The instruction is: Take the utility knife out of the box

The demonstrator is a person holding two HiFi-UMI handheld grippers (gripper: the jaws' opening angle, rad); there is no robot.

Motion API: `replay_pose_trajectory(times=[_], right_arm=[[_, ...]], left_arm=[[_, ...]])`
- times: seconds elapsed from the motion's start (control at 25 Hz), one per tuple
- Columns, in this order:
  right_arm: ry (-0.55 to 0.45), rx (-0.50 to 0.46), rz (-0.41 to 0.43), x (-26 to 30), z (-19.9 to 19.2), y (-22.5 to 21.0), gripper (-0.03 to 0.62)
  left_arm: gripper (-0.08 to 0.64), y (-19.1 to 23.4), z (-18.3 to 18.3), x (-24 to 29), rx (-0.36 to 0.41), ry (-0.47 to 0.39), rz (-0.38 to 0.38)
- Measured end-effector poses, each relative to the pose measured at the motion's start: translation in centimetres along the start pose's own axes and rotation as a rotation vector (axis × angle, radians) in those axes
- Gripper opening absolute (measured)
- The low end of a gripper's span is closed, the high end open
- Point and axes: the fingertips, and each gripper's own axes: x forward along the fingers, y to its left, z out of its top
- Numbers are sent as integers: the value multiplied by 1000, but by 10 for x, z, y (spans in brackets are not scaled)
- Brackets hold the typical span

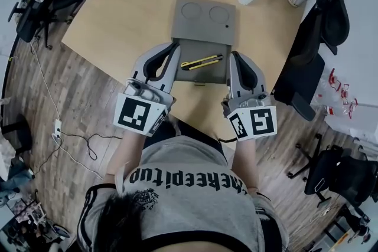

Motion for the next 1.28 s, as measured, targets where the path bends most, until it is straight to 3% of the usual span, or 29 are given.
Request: replay_pose_trajectory(times=[0.28,0.76,1.28], right_arm=[[52,36,18,5,-23,-9,6],[131,95,37,8,-62,-21,6],[161,146,39,11,-81,-39,6]], left_arm=[[18,-4,-23,10,-30,77,10],[18,-10,-78,26,-12,202,-5],[20,-34,-147,58,71,430,-191]])
